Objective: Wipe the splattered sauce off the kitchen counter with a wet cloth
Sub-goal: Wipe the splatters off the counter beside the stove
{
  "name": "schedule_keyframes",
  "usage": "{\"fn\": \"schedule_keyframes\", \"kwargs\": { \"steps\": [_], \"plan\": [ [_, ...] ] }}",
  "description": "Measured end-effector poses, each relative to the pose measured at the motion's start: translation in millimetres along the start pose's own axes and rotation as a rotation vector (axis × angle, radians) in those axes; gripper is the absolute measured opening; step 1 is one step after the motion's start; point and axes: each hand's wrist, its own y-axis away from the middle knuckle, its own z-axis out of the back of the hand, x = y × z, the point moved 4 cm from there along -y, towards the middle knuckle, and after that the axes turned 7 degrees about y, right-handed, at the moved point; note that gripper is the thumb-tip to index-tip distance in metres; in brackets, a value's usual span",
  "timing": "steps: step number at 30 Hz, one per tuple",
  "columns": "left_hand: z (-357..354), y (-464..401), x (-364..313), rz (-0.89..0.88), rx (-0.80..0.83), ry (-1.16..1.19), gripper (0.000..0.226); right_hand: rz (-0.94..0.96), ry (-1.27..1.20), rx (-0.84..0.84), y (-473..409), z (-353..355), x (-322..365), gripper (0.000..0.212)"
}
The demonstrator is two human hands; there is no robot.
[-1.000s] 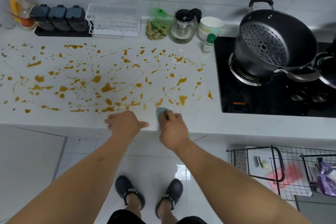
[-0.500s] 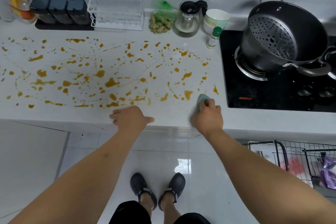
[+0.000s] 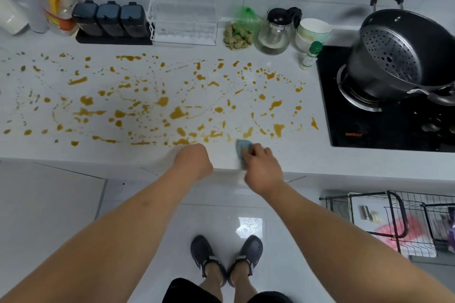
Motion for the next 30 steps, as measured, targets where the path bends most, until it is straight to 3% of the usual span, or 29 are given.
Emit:
{"fn": "schedule_keyframes", "kwargs": {
  "steps": [5, 9, 13, 17, 20, 23, 28, 30],
  "plan": [
    [2.7, 4.7, 13.6, -0.085, -0.014, -0.032, 0.021, -0.448, -0.089, -0.019, 17.5, 0.0, -98.9, 0.052],
    [-2.0, 8.1, 23.6, -0.134, -0.025, -0.031, 0.02, -0.606, -0.152, -0.021, 10.7, -0.9, -85.4, 0.05],
    [-12.8, 5.9, 26.3, -0.117, 0.028, -0.026, 0.005, -0.431, -0.167, -0.045, -1.0, -0.8, -8.9, 0.053],
    [-27.4, 5.0, 28.9, -0.073, 0.023, -0.009, 0.068, -0.218, -0.138, -0.043, -9.9, 0.8, 64.5, 0.056],
    [-29.9, 9.4, 27.9, -0.026, 0.017, 0.054, 0.089, -0.085, -0.135, -0.012, -3.9, -3.1, 88.1, 0.048],
    [-24.1, 7.6, 18.8, 0.055, 0.013, 0.156, 0.061, -0.062, -0.096, -0.004, 6.7, -6.1, 63.5, 0.048],
    [-16.0, 12.4, -23.8, 0.024, -0.031, 0.237, 0.02, -0.232, -0.099, 0.023, 24.2, -5.2, -38.9, 0.055],
    [-18.3, 13.3, -43.7, 0.017, -0.006, 0.257, 0.015, -0.31, -0.1, 0.037, 29.5, -3.5, -80.6, 0.054]
  ]
}}
